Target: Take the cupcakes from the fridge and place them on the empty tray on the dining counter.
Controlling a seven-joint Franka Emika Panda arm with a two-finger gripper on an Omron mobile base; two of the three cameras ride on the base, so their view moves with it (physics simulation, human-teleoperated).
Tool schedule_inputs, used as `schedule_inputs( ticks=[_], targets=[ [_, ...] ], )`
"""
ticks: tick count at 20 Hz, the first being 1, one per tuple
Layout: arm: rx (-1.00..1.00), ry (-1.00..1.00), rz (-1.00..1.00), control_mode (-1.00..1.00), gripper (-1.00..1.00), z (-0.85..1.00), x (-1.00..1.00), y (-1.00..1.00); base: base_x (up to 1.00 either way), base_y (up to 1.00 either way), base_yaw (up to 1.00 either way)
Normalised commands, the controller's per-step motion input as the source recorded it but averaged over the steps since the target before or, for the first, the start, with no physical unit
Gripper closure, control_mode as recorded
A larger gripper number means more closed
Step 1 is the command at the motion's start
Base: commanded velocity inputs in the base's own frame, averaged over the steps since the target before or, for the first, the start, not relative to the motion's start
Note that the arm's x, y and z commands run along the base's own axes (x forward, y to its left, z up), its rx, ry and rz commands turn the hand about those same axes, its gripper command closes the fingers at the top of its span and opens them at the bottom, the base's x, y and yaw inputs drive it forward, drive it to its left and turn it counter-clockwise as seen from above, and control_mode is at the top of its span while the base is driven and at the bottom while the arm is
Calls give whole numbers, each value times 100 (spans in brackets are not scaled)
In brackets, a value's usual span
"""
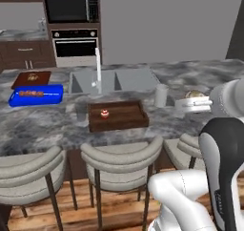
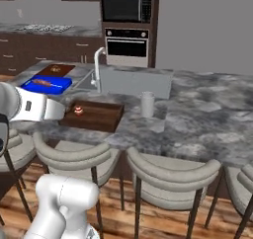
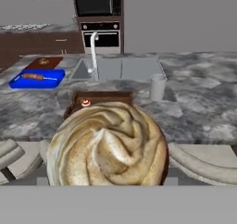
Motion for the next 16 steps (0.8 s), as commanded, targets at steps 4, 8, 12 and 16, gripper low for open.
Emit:
schedule_inputs(
  ticks=[4, 8, 12, 16],
  targets=[
    [0, 0, 0, 100, 100, 0, 0, 0, 100, -33, 34],
    [0, 0, 0, 100, 100, 0, 0, 0, 100, 27, 7],
    [0, 0, 0, 100, 100, 0, 0, 0, 100, 20, 5],
    [3, 6, 3, -100, 100, -8, 25, 0, 75, 0, 11]
  ],
)
